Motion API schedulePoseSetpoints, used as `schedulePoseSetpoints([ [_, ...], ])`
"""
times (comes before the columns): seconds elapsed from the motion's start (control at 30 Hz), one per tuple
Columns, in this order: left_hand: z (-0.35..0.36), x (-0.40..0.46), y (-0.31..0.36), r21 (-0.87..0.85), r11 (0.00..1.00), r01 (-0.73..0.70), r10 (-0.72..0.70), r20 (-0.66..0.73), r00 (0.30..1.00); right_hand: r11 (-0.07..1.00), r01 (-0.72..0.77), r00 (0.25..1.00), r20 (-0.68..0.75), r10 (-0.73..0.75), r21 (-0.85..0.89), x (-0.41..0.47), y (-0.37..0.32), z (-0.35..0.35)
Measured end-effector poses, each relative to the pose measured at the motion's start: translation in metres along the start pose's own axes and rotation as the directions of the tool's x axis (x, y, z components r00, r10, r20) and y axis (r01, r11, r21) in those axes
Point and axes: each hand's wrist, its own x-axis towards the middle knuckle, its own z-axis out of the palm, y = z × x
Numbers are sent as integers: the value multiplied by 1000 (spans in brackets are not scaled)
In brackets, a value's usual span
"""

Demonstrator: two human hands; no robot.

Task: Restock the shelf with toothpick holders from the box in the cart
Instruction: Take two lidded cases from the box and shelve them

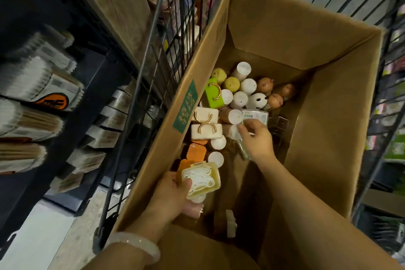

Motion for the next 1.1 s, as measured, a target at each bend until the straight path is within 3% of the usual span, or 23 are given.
schedulePoseSetpoints([
  [0.1, 4, 3, -1, 53, 999, 14, -12, -28, 1000, 972, 233, 962, 152, -227, -22, -10, -20, 15],
  [0.2, 4, 1, 0, 71, 997, 23, -20, -38, 999, 932, 341, 913, 279, -298, -120, -7, -24, 30],
  [0.43, 4, -4, -2, 105, 994, 31, -26, -53, 998, 910, 377, 916, 219, -338, -174, -7, -19, 31],
  [0.63, 6, -3, -2, 137, 990, 43, -30, -94, 995, 991, 108, 947, 295, -125, 75, -18, -11, 19],
  [0.8, 9, -7, -6, 106, 994, 40, -32, -77, 997, 926, -207, 937, 337, 93, 317, -34, -9, 2],
  [1.1, 7, -14, -9, 79, 997, 8, -5, -32, 999, 833, -349, 911, 364, 194, 430, -56, -11, -20],
])
